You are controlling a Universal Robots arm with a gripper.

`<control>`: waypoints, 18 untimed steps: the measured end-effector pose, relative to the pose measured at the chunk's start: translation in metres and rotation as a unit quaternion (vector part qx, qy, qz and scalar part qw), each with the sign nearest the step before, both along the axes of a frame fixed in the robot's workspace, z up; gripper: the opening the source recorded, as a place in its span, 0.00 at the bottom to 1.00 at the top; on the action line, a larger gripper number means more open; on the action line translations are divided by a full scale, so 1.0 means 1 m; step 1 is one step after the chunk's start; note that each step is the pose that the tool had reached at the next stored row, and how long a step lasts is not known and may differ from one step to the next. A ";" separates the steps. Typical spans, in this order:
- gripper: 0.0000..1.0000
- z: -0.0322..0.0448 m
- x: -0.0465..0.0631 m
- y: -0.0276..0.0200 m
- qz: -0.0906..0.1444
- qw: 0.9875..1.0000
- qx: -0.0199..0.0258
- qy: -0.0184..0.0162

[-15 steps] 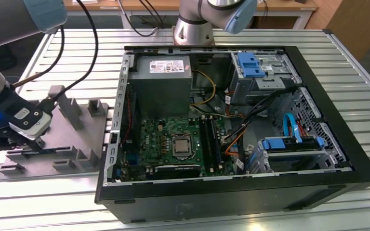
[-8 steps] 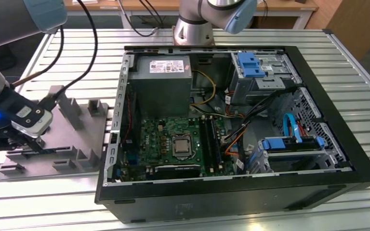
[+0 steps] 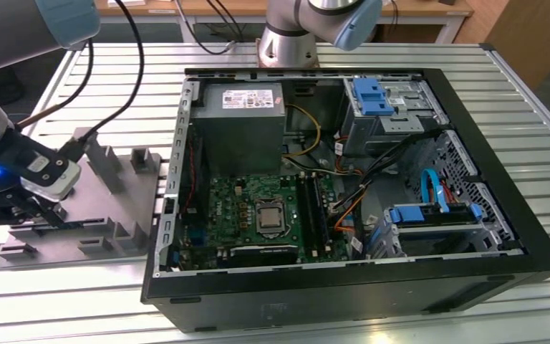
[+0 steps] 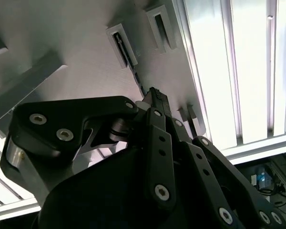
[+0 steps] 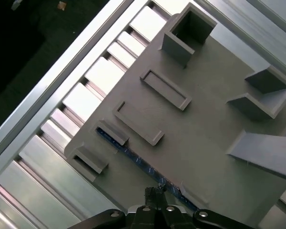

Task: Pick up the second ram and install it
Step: 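Pick up the second ram and move it above second insertion slot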

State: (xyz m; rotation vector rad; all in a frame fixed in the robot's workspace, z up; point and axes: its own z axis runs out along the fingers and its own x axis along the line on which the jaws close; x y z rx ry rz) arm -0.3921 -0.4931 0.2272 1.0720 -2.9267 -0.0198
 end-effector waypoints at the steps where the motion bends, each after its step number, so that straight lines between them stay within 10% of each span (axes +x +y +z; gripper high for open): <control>1: 0.10 0.0000 0.000 0.0000 0.004 1.000 0.000 0.000; 18: 0.10 0.0000 0.000 0.0000 0.066 0.998 0.000 0.000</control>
